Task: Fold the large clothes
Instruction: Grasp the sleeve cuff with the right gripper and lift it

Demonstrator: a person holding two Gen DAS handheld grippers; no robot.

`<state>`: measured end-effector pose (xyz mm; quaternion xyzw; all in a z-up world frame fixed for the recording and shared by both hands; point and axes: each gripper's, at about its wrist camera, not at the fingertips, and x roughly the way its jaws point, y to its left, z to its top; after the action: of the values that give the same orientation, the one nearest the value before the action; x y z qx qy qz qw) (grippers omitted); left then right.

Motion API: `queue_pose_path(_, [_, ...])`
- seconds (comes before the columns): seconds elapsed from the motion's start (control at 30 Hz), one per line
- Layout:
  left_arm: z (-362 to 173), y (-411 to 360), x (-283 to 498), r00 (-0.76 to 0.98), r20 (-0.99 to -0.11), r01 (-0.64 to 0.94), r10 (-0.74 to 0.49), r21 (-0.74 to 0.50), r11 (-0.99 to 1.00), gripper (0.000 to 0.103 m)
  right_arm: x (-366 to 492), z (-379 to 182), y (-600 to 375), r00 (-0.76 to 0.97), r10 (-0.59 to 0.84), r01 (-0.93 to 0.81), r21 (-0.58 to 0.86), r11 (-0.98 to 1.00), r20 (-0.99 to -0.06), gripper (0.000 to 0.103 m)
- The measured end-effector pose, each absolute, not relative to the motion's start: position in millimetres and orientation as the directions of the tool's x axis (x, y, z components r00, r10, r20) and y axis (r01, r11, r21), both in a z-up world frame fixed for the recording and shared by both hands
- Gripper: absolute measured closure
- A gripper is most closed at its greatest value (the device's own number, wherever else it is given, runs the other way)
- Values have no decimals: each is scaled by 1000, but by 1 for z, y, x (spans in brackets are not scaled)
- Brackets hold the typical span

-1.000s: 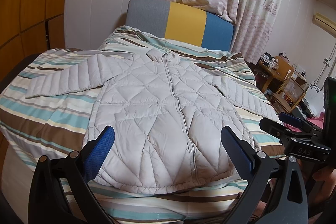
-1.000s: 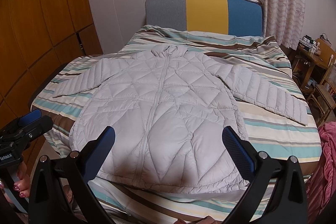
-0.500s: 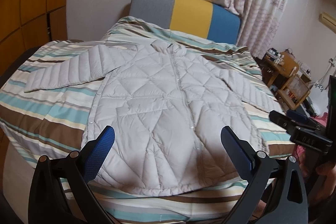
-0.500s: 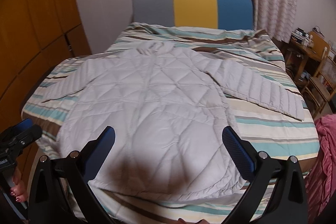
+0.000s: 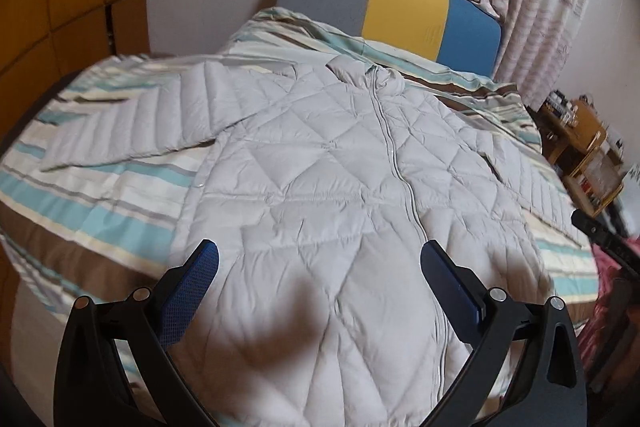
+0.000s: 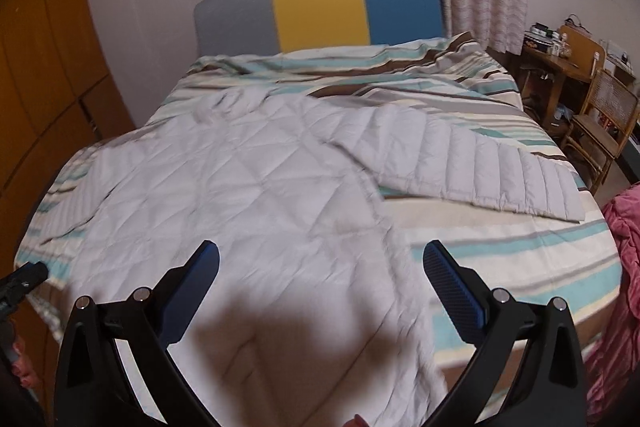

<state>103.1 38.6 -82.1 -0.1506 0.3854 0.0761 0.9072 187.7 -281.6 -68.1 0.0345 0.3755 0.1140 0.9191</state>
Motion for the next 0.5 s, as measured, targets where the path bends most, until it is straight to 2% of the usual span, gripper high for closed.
queue_pose_path(0.07, [-90, 50, 114, 699, -715, -258, -9, -264, 929, 3, 212, -86, -296, 676, 197, -143, 137, 980, -710, 2])
queue_pose_path(0.13, [-98, 63, 129, 694, -720, -303, 17, -271, 914, 3, 237, -105, -316, 642, 116, -56, 104, 993, -758, 2])
queue_pose_path(0.3, [-114, 75, 164, 651, -737, -368, 182, -97, 925, 3, 287, -141, -387, 586, -28, 202, 112, 973, -810, 2])
queue_pose_path(0.5, [-146, 95, 212, 580, -742, -384, 337, 116, 916, 3, 325, -169, -470, 543, -157, 463, 138, 875, -825, 5])
